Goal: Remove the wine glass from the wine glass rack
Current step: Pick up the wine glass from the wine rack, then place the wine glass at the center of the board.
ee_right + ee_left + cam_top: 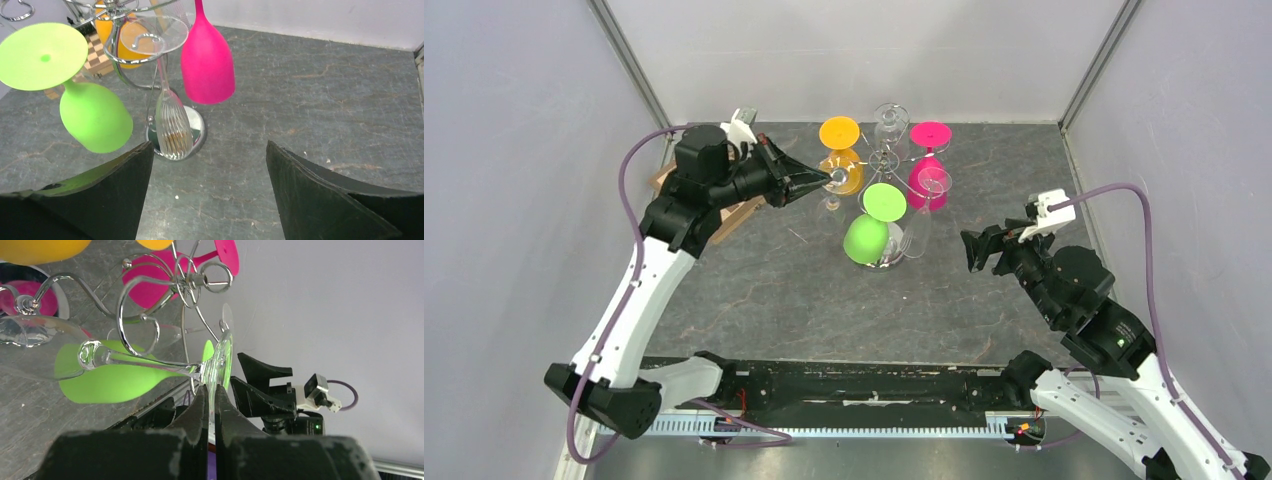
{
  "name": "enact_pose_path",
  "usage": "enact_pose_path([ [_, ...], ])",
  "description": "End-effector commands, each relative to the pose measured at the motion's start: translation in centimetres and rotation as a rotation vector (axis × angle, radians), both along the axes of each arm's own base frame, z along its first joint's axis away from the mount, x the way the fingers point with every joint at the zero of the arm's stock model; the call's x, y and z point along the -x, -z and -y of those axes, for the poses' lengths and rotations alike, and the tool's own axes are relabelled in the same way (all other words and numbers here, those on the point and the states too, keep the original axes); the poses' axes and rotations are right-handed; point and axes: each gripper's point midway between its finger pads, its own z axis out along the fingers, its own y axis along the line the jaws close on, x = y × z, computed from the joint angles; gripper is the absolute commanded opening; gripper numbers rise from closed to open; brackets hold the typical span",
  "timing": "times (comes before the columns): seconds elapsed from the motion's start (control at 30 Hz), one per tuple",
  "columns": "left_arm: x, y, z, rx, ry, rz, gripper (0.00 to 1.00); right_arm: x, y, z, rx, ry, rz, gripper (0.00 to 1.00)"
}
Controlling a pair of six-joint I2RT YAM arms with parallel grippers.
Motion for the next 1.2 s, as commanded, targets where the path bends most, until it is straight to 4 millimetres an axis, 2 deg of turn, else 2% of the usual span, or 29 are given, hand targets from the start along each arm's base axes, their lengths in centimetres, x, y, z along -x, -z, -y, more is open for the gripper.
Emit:
enact_pose_path([
  [0.0, 2.8, -2.6, -0.6, 0.004, 0.051, 0.145, 0.02, 0.5, -1.3, 0.3, 0.001, -0.004, -0.004, 0.86],
  [0.27, 6.5, -2.2, -1.8, -0.064, 0.121, 0.205, 0.02, 1.6, -0.5, -0.2, 0.018, -0.049, -0.117, 0.88],
  [0.33, 7.7, -2.0, -2.2, -0.093, 0.148, 0.231, 0.02, 2.2, -0.4, -1.0, 0.002, -0.097, -0.130, 0.89],
  [0.63, 13.2, 0.3, -2.8, -0.155, 0.353, 0.285, 0.02, 5.0, 0.8, -4.7, -0.028, -0.341, -0.241, 0.93],
  [0.83, 15.5, 3.0, -3.1, -0.237, 0.406, 0.291, 0.02, 6.8, 1.5, -6.2, -0.068, -0.453, -0.305, 0.94],
  [0.97, 16.8, 4.3, -2.8, -0.267, 0.435, 0.295, 0.02, 7.3, 1.8, -6.2, -0.084, -0.462, -0.315, 0.94],
  [1.17, 18.4, 6.0, -0.6, -0.303, 0.514, 0.298, 0.02, 7.5, 2.6, -6.2, -0.099, -0.451, -0.357, 0.93],
])
